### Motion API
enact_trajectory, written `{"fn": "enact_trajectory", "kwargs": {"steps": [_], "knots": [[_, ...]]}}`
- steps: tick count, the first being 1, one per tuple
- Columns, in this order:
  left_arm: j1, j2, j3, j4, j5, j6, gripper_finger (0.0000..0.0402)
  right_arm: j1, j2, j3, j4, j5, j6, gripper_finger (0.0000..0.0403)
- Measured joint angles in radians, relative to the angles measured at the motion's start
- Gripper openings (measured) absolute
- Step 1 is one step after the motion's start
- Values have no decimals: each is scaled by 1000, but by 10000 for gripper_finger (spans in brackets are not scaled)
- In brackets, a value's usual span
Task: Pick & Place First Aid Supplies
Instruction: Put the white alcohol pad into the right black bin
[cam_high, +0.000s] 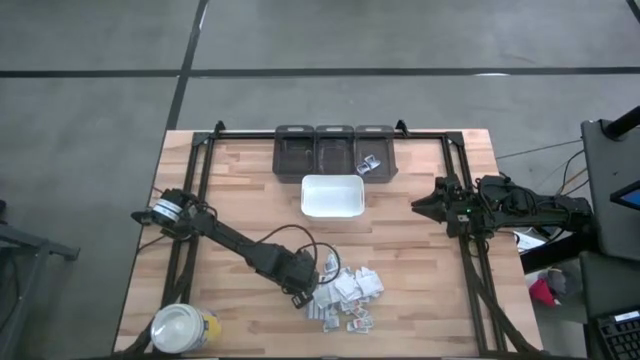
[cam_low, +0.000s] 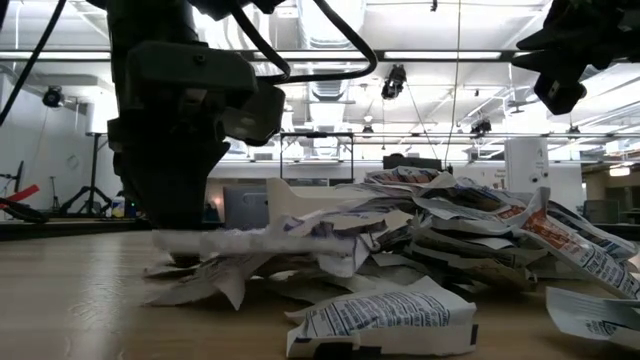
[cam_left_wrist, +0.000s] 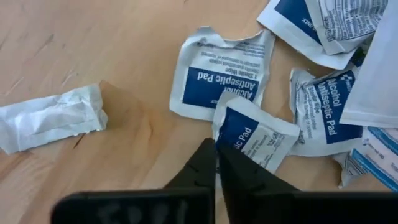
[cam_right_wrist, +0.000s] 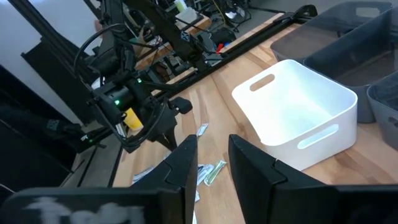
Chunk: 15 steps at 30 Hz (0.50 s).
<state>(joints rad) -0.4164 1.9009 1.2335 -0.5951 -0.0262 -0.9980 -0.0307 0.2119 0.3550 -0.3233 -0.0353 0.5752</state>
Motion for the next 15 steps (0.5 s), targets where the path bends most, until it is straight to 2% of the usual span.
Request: {"fn": "enact_trajectory", "kwargs": {"steps": [9,15], "knots": [[0,-1,0,-1,-1,2,1,0,0,0,0,0,-1,102],[0,-2,-2,1,-4,4,11,0,0,0,0,0,-2,96]]}}
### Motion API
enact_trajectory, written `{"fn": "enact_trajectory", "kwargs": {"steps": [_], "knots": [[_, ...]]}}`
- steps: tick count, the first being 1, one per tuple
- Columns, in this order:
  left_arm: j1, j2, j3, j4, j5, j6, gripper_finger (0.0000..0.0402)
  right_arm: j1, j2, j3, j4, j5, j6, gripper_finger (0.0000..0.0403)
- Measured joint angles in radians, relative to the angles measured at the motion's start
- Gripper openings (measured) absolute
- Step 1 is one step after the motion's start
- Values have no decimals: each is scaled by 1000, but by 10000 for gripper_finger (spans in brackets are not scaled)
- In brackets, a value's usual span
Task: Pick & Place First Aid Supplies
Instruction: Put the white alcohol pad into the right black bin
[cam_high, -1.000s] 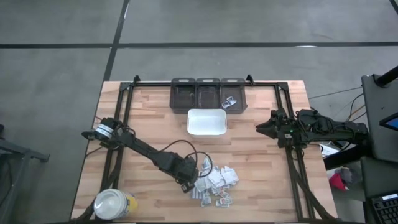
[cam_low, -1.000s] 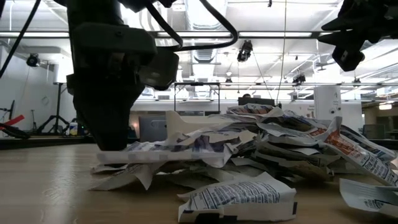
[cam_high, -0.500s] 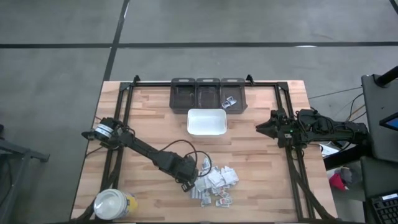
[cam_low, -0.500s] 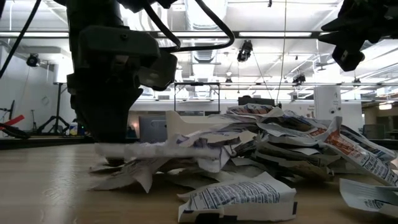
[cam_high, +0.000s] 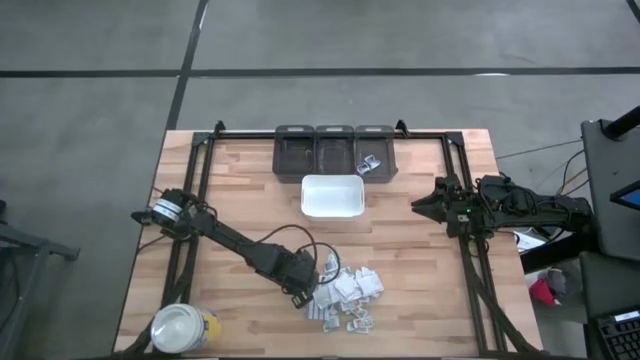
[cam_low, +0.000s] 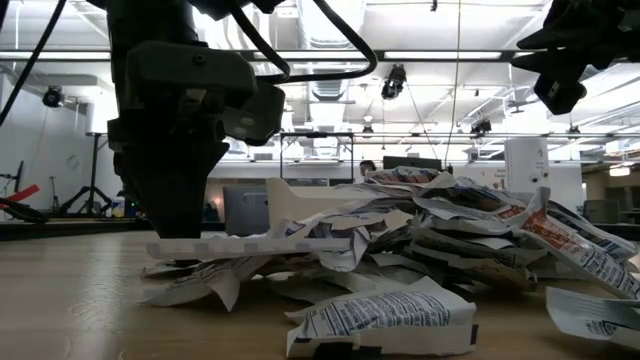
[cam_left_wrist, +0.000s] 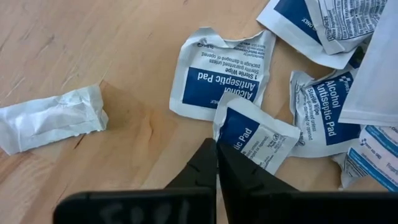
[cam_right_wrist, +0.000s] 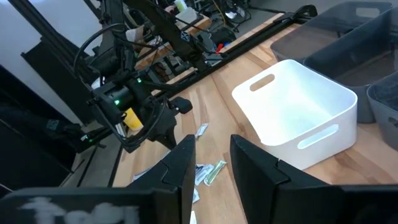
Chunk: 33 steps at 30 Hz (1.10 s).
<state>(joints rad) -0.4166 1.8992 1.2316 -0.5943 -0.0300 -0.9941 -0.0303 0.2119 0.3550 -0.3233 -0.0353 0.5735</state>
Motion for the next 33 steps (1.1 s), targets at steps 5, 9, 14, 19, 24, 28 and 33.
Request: {"fn": "enact_trajectory", "kwargs": {"steps": [5,9,14,19,24,28,33], "knots": [[-1,-2,-7,1,-6,-3,49,0,0,0,0,0,0,89],[-1,-2,-6,7,-4,-25,101,0,0,0,0,0,0,90],[-1,-1,4,2,13,-22,142,0,0,0,0,0,0,97],[-4,27,9,-43,4,-36,130,0,0,0,0,0,0,103],[-3,39,9,-59,2,-53,98,0,0,0,0,0,0,104],[-4,40,7,-97,-4,-55,68,0,0,0,0,0,0,97],[-4,41,5,-171,-6,-54,33,0,0,0,0,0,0,90]]}}
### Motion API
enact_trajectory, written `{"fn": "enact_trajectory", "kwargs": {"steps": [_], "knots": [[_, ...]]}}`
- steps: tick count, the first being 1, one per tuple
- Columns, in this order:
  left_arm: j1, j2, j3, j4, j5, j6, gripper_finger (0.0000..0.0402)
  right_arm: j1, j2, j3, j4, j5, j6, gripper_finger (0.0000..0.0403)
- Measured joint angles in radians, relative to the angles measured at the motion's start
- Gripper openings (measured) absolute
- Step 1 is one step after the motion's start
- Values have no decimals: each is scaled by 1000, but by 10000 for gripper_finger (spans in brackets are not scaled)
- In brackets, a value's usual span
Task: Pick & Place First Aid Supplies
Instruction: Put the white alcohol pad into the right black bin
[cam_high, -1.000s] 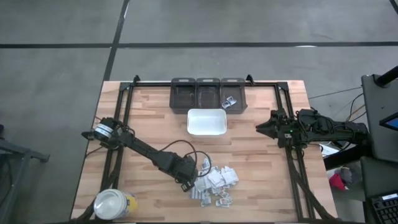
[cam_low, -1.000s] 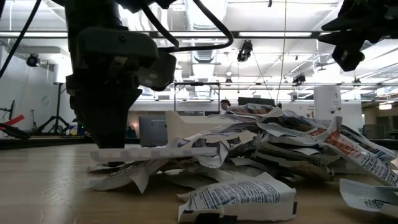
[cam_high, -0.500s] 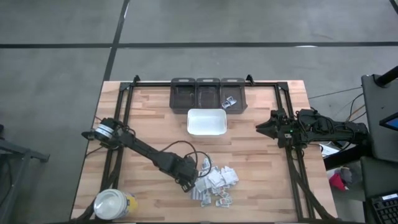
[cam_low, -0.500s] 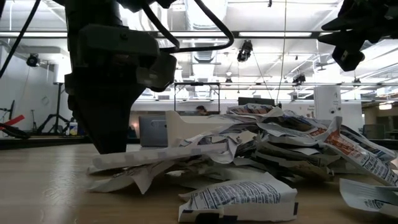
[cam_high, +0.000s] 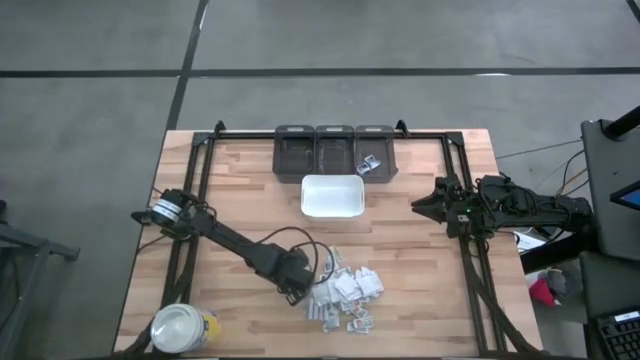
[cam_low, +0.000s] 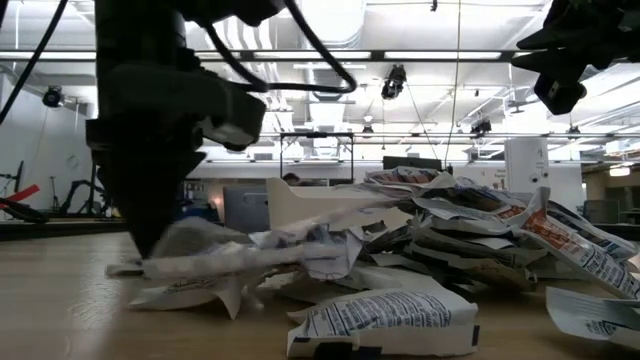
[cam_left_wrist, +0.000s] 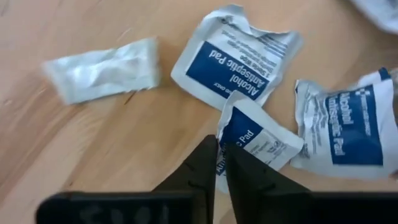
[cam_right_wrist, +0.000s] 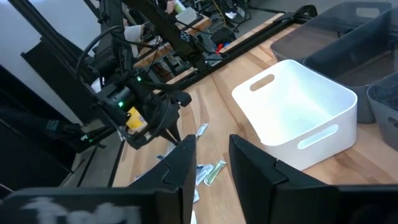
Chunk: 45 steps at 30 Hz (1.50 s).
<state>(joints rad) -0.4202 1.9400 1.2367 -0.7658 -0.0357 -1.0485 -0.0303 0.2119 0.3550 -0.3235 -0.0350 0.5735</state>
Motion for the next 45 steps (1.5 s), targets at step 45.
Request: {"fn": "enact_trajectory", "kwargs": {"steps": [45], "knots": [[2,-43,88,-52,-34,61,0,0,0,0,-1,0,-8,103]]}}
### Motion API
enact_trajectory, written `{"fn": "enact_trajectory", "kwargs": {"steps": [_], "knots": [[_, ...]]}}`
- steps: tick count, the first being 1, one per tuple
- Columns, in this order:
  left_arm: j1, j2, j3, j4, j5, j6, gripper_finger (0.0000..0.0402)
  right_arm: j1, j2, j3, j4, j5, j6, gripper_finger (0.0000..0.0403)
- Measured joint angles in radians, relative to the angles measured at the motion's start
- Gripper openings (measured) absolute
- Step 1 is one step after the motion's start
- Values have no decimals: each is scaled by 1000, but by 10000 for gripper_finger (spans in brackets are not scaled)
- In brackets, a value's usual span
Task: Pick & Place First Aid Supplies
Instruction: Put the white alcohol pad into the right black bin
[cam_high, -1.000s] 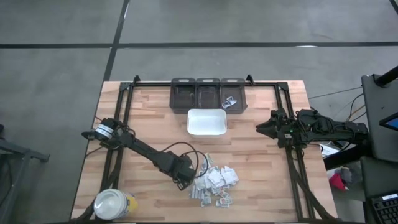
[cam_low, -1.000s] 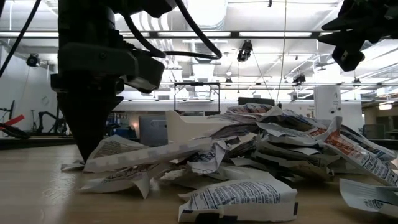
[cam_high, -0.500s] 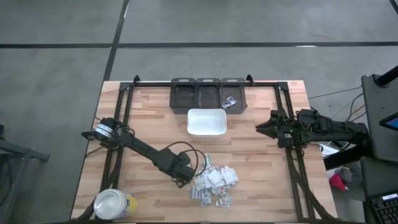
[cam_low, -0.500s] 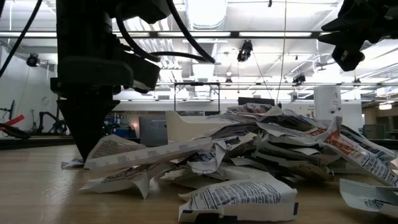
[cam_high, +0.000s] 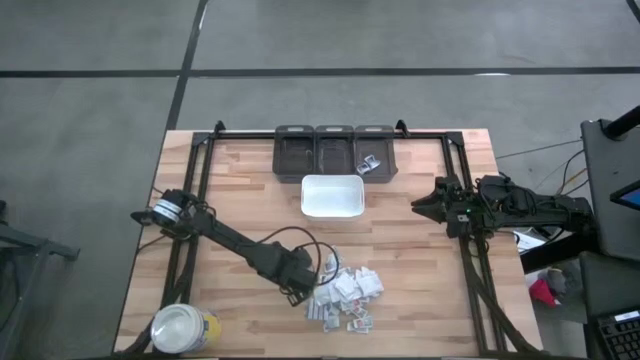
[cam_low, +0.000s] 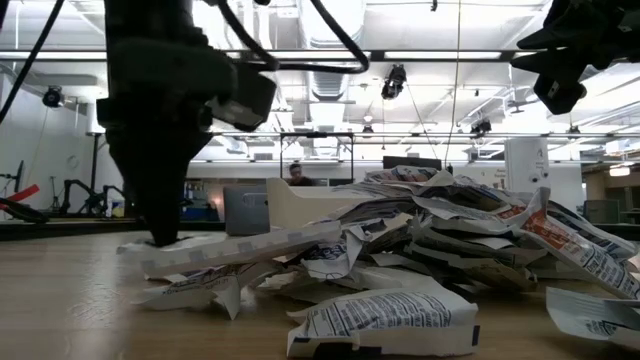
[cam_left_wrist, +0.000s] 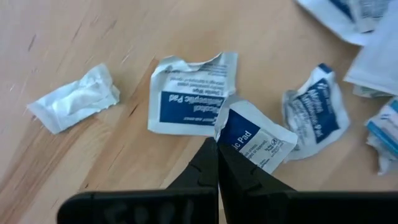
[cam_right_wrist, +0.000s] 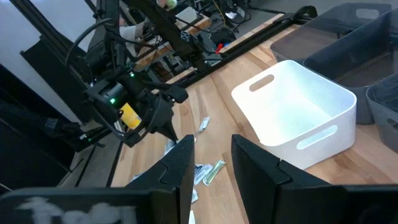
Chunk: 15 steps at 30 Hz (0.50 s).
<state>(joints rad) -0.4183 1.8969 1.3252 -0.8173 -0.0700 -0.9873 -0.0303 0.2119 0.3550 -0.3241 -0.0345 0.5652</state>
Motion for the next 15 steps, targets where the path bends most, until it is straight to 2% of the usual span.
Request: {"fn": "enact_trajectory", "kwargs": {"steps": [8,15], "knots": [[7,-6,118,2,-32,175,0,0,0,0,2,-3,8,93],[70,-8,274,3,-147,341,0,0,47,0,80,-133,8,111]]}}
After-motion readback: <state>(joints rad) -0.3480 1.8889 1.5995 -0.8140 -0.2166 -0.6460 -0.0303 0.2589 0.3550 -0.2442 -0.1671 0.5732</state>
